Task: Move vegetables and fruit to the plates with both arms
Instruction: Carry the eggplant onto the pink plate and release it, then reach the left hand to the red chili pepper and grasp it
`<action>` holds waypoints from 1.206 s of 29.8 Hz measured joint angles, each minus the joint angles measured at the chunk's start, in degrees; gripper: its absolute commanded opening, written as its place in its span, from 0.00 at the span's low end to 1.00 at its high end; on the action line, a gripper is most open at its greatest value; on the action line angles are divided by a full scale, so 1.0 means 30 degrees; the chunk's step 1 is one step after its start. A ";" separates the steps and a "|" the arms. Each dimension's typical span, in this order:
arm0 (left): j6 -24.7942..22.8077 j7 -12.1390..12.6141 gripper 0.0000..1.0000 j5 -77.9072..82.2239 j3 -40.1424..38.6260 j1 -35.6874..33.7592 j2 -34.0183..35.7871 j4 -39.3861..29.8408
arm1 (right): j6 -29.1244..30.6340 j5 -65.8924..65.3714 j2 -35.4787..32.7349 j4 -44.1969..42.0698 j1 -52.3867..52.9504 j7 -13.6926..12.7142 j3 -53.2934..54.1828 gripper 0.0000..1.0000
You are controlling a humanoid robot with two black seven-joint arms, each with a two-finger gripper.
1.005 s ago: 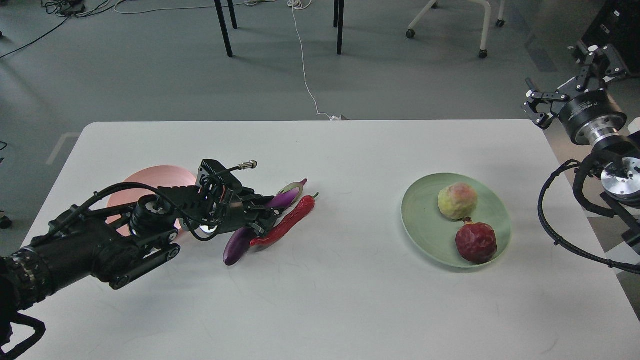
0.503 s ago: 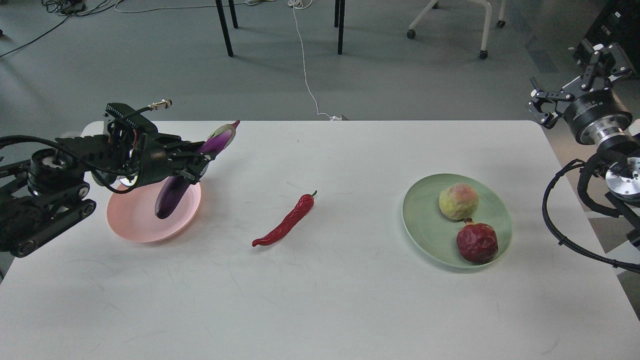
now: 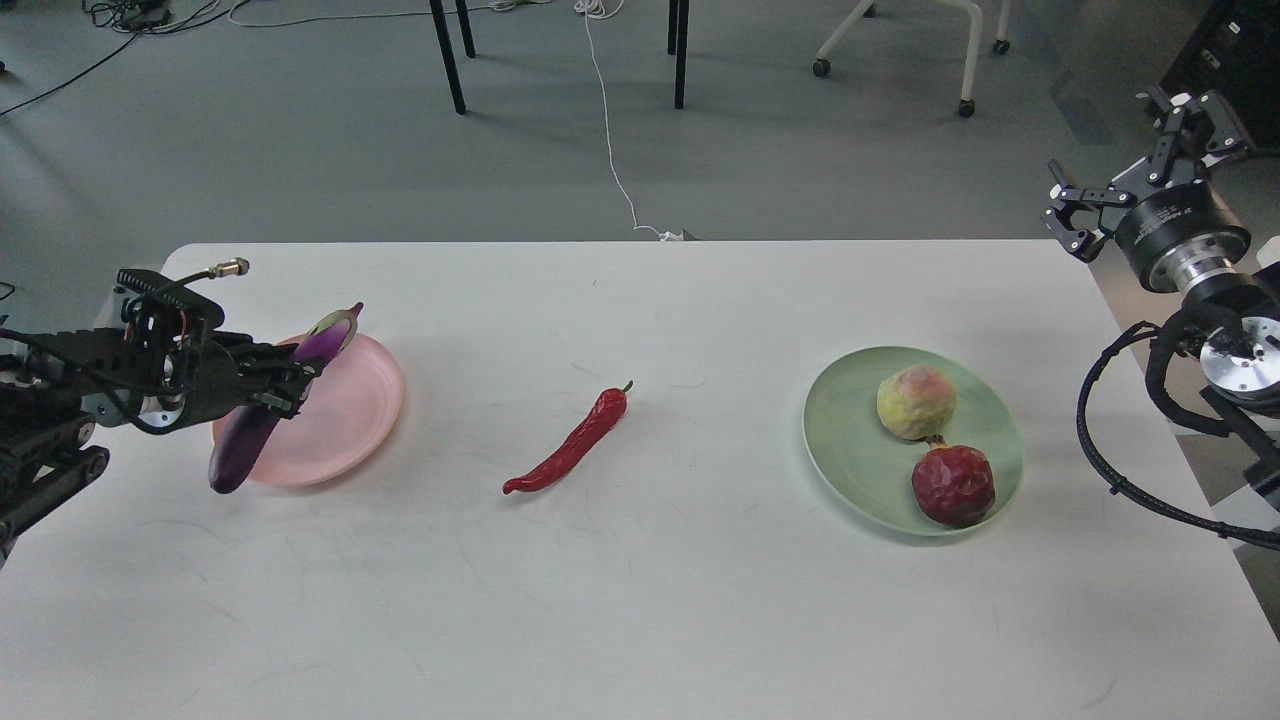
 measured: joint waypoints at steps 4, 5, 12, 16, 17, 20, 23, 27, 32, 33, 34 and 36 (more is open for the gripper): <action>0.0170 0.0105 0.57 -0.1156 0.0104 0.0072 -0.0592 0.0321 | 0.0000 -0.0257 0.0027 -0.0001 -0.0010 -0.0002 -0.0021 0.99; 0.0177 0.0122 0.58 -0.1325 0.0109 0.0074 -0.0667 0.0362 | 0.0000 -0.0296 0.0028 0.0005 -0.0018 -0.0001 -0.0020 0.99; 0.0190 0.0010 0.59 -0.2177 0.0070 -0.0342 -0.0775 0.0472 | 0.0009 -0.0344 -0.0060 0.0007 -0.0030 0.0008 -0.0006 0.99; 0.0001 0.0006 0.59 -0.2249 0.0029 -0.2322 -0.0824 0.0176 | 0.0051 -0.0345 -0.0086 -0.0004 -0.0037 0.0014 0.0006 0.99; -0.0086 0.0006 0.59 -0.2203 0.0035 -0.2881 -0.0986 -0.0056 | 0.0053 -0.0345 -0.0099 -0.0006 -0.0036 0.0018 0.0017 0.99; -0.0387 0.0090 0.59 -0.1802 0.0196 -0.4190 -0.1723 -0.1642 | 0.0063 -0.0346 -0.0162 -0.0005 -0.0037 0.0022 0.0050 0.99; -0.0641 0.0285 0.58 -0.0808 0.0722 -0.4808 -0.2687 -0.4071 | 0.0063 -0.0347 -0.0222 -0.0005 -0.0053 0.0023 0.0099 0.99; -0.0713 0.1502 0.57 0.1068 0.1362 -0.4588 -0.4085 -0.6322 | 0.0113 -0.0346 -0.0541 -0.0016 -0.0186 0.0025 0.0143 0.99; -0.0715 0.2334 0.56 0.2805 0.1775 -0.2983 -0.5011 -0.7062 | 0.0649 -0.0347 -0.1141 -0.0114 -0.0695 0.0052 0.0250 0.99; -0.0715 0.2368 0.55 0.3131 0.1821 -0.2709 -0.5186 -0.7029 | 0.0773 -0.0346 -0.1207 -0.0146 -0.0820 0.0060 0.0271 0.99; -0.0714 0.2394 0.55 0.3448 0.1856 -0.2462 -0.5324 -0.6948 | 0.0878 -0.0346 -0.1246 -0.0162 -0.0942 0.0078 0.0289 0.99; -0.0715 0.2430 0.55 0.4199 0.1911 -0.1931 -0.5679 -0.6594 | 0.0978 -0.0346 -0.1274 -0.0178 -0.1127 0.0152 0.0308 0.99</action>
